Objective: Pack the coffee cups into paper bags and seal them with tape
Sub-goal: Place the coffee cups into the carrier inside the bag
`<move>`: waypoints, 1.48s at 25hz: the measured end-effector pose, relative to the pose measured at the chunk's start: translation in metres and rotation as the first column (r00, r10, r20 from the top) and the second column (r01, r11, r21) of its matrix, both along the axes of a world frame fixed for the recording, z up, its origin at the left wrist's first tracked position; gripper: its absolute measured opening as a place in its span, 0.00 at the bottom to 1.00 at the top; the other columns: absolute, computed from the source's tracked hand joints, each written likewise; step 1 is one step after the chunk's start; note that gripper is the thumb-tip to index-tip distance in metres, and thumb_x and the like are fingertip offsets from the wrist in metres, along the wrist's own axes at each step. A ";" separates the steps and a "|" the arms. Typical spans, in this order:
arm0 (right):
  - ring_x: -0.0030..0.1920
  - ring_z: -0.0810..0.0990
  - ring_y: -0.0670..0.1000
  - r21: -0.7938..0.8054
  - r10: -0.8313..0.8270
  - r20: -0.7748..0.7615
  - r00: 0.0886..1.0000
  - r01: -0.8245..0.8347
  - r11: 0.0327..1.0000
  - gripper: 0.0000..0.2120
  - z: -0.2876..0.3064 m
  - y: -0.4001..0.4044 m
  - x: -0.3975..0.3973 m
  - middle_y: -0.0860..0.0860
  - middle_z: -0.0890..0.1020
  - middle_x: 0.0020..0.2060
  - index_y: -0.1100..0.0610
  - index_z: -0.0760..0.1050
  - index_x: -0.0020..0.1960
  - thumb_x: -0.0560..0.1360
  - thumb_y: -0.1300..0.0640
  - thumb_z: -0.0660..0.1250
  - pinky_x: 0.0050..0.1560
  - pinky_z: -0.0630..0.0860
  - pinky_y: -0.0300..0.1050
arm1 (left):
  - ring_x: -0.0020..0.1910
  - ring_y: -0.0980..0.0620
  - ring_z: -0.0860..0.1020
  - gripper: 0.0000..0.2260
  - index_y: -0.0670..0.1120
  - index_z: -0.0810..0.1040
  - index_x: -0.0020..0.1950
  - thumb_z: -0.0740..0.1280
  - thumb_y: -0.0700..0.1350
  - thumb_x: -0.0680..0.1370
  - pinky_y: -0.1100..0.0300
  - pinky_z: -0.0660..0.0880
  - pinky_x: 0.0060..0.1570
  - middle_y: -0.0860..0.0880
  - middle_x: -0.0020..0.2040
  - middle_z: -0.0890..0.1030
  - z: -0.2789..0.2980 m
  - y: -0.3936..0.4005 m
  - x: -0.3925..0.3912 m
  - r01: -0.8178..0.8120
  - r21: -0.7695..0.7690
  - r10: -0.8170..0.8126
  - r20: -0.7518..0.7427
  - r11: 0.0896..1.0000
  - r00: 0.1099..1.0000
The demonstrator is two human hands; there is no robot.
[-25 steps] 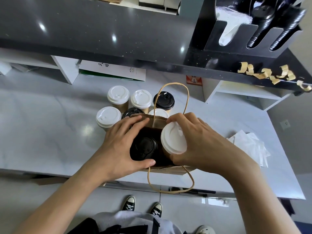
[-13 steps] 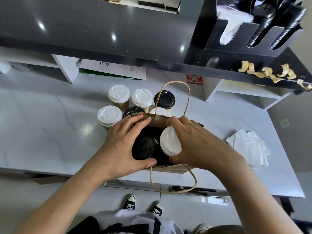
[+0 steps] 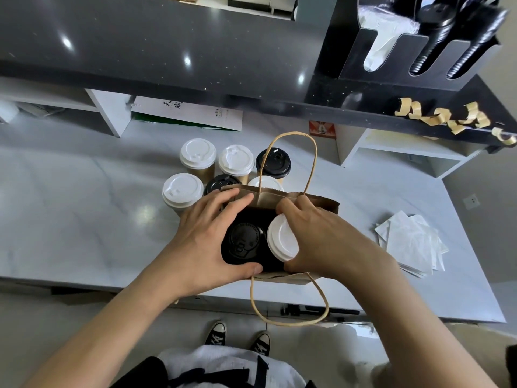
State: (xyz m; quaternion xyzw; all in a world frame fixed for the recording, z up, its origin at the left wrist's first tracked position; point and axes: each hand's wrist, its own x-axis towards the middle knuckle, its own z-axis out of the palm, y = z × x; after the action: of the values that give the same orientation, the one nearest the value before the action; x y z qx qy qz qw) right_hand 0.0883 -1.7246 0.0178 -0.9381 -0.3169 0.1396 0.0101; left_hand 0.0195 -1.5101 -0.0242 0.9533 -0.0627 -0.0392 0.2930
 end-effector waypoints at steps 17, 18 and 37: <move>0.55 0.80 0.56 -0.153 0.018 0.123 0.992 0.001 0.988 0.38 -0.031 0.003 0.008 0.51 0.77 0.58 0.51 0.62 0.70 0.68 0.40 0.77 0.47 0.68 0.50 | 0.80 0.57 0.50 0.50 0.61 0.56 0.81 0.67 0.74 0.62 0.54 0.50 0.78 0.62 0.79 0.54 -0.002 0.000 -0.004 -0.012 0.020 0.011 0.038 1.000 0.999; 0.54 0.81 0.56 -0.154 0.020 0.133 0.991 0.001 0.988 0.38 -0.032 0.003 0.007 0.51 0.77 0.57 0.51 0.61 0.70 0.68 0.41 0.77 0.46 0.67 0.50 | 0.80 0.58 0.50 0.49 0.61 0.56 0.81 0.67 0.74 0.62 0.55 0.50 0.78 0.61 0.79 0.54 -0.003 0.000 -0.003 -0.012 0.020 0.011 0.042 1.000 0.999; 0.60 0.76 0.57 -0.238 -0.057 0.097 0.994 0.079 0.968 0.28 -0.025 0.009 0.002 0.54 0.76 0.61 0.51 0.70 0.70 0.75 0.45 0.73 0.55 0.76 0.49 | 0.80 0.57 0.49 0.49 0.61 0.55 0.81 0.67 0.75 0.63 0.53 0.50 0.79 0.62 0.79 0.53 -0.003 0.001 -0.006 0.015 0.040 -0.017 0.040 0.999 0.999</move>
State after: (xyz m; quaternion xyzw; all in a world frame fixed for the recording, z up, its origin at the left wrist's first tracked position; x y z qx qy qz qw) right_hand 0.0899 -1.7161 -0.0074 -0.9479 -0.2654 0.1347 -0.1135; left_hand 0.0139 -1.5089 -0.0272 0.9590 -0.0754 -0.0233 0.2723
